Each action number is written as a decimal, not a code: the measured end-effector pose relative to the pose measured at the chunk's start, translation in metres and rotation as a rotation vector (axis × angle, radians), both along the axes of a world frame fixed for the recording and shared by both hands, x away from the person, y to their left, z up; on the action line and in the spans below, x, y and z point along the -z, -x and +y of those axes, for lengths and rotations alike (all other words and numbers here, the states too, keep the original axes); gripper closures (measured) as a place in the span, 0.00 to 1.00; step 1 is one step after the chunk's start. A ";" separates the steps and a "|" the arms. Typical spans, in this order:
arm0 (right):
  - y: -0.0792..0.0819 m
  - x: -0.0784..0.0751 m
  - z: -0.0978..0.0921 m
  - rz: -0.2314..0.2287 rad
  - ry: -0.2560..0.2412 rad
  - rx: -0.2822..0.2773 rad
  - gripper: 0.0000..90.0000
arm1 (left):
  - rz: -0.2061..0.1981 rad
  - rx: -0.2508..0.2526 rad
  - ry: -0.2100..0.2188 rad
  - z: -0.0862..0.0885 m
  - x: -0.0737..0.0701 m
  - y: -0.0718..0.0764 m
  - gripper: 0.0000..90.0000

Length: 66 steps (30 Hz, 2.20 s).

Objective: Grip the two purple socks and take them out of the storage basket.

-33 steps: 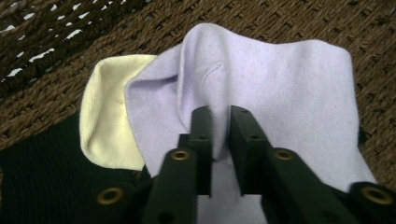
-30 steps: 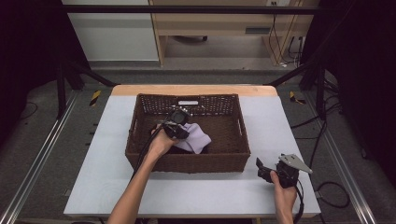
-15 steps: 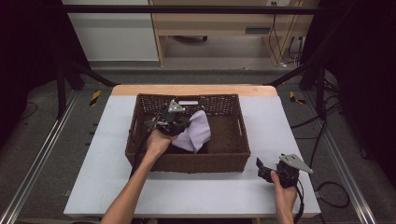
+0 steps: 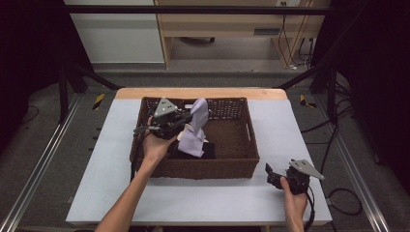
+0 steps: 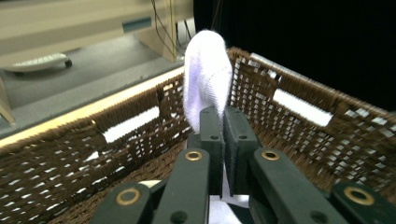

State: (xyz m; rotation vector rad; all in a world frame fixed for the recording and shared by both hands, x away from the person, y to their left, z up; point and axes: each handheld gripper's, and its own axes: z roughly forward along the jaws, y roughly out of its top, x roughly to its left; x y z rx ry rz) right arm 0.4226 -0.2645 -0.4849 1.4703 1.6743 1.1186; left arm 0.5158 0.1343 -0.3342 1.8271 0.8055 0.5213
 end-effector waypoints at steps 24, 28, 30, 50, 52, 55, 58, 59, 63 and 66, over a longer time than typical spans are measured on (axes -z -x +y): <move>0.000 0.000 0.000 -0.001 -0.001 0.005 0.05 | -0.124 0.059 0.083 0.050 -0.048 0.093 0.96; 0.001 0.000 0.000 -0.003 0.000 0.006 0.05 | -0.139 0.079 0.093 0.059 -0.049 0.109 0.96; 0.000 0.000 0.000 -0.001 -0.001 0.004 0.05 | -0.153 0.083 0.097 0.063 -0.052 0.117 0.96; 0.001 0.000 0.001 -0.010 0.006 0.010 0.05 | -0.065 0.156 0.031 0.080 -0.002 0.167 0.95; 0.001 0.000 0.001 -0.013 0.006 0.010 0.05 | -0.035 0.163 0.017 0.078 0.010 0.167 0.95; 0.001 0.000 0.001 -0.011 0.006 0.010 0.05 | 0.014 0.164 -0.013 0.074 0.026 0.163 0.95; 0.002 0.000 0.000 -0.012 0.002 0.012 0.05 | 0.065 0.158 -0.034 0.072 0.043 0.160 0.95; 0.002 0.000 0.000 -0.011 -0.002 0.011 0.05 | 0.081 0.154 -0.044 0.071 0.049 0.158 0.95; 0.001 0.000 0.000 -0.010 -0.003 0.007 0.05 | 0.139 0.141 -0.083 0.066 0.072 0.151 0.95; 0.002 0.000 0.000 -0.015 -0.004 0.009 0.05 | 0.176 0.128 -0.123 0.063 0.089 0.144 0.95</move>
